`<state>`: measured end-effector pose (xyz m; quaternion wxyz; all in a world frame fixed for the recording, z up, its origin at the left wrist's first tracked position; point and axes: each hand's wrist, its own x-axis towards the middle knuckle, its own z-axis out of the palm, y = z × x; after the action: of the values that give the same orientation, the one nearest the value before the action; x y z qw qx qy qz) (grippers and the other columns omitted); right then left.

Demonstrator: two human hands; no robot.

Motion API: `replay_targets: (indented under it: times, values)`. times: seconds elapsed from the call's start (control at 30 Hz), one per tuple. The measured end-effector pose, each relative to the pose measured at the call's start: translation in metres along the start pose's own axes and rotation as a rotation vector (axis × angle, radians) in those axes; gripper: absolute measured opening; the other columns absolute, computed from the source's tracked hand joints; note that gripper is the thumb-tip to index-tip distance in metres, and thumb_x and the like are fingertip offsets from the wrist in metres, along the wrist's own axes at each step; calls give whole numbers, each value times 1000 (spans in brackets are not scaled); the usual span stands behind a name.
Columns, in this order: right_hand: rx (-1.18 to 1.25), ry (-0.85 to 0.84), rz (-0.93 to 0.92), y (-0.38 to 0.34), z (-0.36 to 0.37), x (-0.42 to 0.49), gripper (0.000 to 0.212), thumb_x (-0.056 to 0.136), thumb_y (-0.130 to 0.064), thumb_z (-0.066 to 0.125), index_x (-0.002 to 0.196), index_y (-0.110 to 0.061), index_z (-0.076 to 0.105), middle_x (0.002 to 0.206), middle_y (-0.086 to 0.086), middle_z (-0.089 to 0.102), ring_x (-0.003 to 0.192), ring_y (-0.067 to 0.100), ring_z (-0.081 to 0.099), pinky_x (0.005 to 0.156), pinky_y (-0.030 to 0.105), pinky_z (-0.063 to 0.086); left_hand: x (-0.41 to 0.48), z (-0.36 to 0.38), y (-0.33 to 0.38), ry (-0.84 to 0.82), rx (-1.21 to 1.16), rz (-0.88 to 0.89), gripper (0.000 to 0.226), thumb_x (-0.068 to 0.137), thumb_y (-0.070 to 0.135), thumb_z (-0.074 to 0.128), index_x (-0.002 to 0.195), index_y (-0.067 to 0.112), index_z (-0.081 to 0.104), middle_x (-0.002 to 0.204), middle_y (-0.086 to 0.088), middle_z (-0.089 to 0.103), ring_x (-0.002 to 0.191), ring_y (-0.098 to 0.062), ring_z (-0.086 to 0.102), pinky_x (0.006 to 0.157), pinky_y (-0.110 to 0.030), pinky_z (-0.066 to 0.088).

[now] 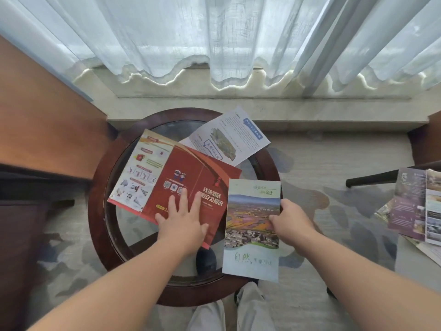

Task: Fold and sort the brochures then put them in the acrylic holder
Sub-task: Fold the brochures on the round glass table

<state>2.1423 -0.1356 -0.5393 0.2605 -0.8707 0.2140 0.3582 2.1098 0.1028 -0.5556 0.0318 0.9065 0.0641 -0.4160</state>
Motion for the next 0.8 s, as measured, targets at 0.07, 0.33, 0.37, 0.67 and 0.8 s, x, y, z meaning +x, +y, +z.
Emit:
replay_targets:
  times: [0.07, 0.33, 0.37, 0.67, 0.8]
  values:
    - [12, -15, -4, -5, 5, 2, 5, 95, -19, 56, 92, -22, 53, 93, 2, 64, 77, 19, 59, 59, 31, 45, -1, 2, -15, 10, -23, -79, 80, 96, 59, 32, 151, 34, -21, 161, -3, -24, 149, -35, -9, 113, -65, 18]
    - [-59, 4, -26, -29, 18, 6, 19, 92, -23, 59, 103, -16, 45, 103, 6, 60, 87, 26, 59, 70, 38, 50, -3, -7, -5, 289, -46, 108, 75, 95, 51, 39, 155, 25, 3, 164, -5, 1, 150, -29, 0, 120, -50, 10]
    - [-80, 31, -45, -30, 18, 4, 26, 90, -24, 62, 105, -15, 42, 106, 7, 57, 87, 26, 57, 69, 37, 48, -4, -6, 5, 289, -53, 202, 74, 95, 49, 40, 155, 24, 3, 164, -5, 0, 150, -27, -2, 121, -47, 8]
    - [-737, 4, -597, -16, 15, 14, 107, 86, -41, 68, 156, -18, -10, 165, 2, -16, 152, 19, -11, 124, 40, 7, 27, 5, 77, 366, 15, 397, 71, 98, 44, 34, 156, 15, 5, 164, -14, -5, 150, -29, -9, 121, -47, -4]
    - [-798, 5, -615, -5, 19, 24, 119, 81, -44, 73, 155, -18, -17, 163, 0, -22, 151, 16, -16, 123, 39, 0, 44, 22, 86, 425, 46, 358, 75, 98, 55, 21, 156, 15, -4, 162, -15, -16, 148, -29, -19, 118, -52, -14]
